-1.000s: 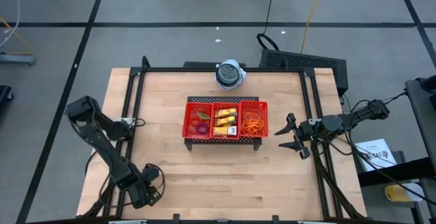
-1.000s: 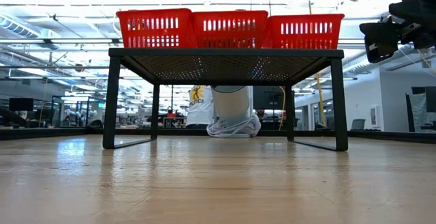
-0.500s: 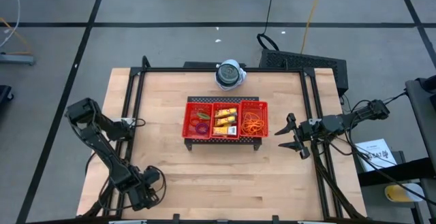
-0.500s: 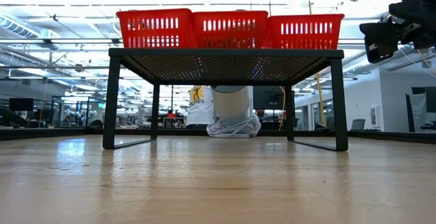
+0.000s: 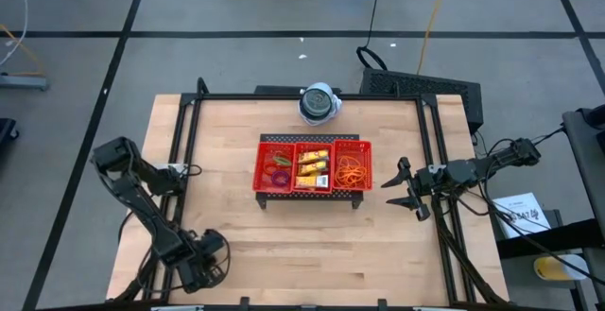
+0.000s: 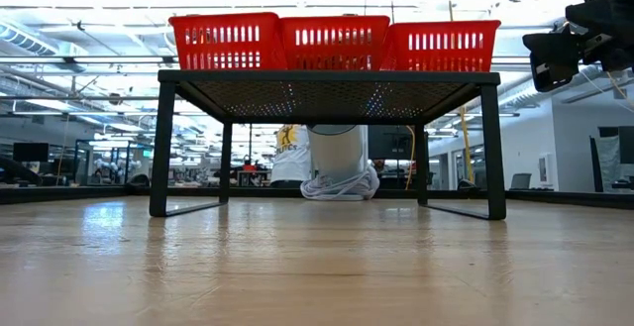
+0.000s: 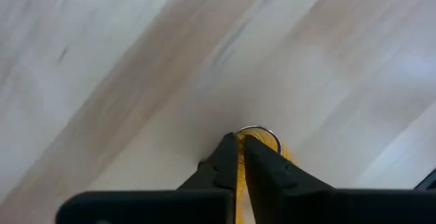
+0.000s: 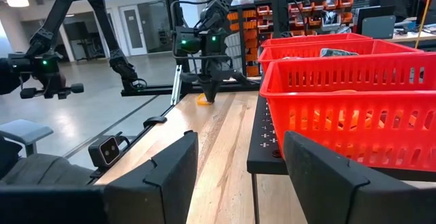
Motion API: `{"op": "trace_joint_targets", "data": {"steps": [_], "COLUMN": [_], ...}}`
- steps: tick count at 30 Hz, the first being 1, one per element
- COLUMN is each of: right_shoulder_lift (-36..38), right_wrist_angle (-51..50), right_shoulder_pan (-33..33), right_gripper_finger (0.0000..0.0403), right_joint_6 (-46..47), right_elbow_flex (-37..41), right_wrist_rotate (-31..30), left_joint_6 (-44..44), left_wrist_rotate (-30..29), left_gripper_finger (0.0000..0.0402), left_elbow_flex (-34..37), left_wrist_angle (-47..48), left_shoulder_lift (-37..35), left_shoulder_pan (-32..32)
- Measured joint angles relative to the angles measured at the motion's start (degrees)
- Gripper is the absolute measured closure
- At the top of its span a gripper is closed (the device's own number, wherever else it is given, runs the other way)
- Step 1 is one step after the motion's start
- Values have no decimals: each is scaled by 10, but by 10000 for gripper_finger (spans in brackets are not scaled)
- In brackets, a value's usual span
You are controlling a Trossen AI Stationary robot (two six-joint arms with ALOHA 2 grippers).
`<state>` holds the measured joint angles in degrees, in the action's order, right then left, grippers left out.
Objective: Pick & Place Office Desk Supplies
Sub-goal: Put the yellow spring keychain into the left red bin
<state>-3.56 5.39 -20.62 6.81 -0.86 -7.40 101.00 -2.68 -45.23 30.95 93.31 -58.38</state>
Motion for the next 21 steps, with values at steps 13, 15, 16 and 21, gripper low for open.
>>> {"op": "trace_joint_targets", "data": {"steps": [13,15,16,21], "right_shoulder_lift": [0,0,0,0], "right_wrist_angle": [0,0,0,0], "right_shoulder_pan": [0,0,0,0], "right_gripper_finger": [197,197,197,197], "right_joint_6": [0,0,0,0], "right_elbow_flex": [0,0,0,0], "right_wrist_rotate": [0,0,0,0], "left_joint_6": [-261,-321,-358,-534], "left_wrist_rotate": [-136,-148,-154,-153], "left_gripper_finger": [390,384,384,397], "left_elbow_flex": [3,3,3,3], "left_wrist_angle": [-143,-167,-184,-291], "left_shoulder_lift": [-15,-23,-26,-42], "left_shoulder_pan": [101,124,136,205]}}
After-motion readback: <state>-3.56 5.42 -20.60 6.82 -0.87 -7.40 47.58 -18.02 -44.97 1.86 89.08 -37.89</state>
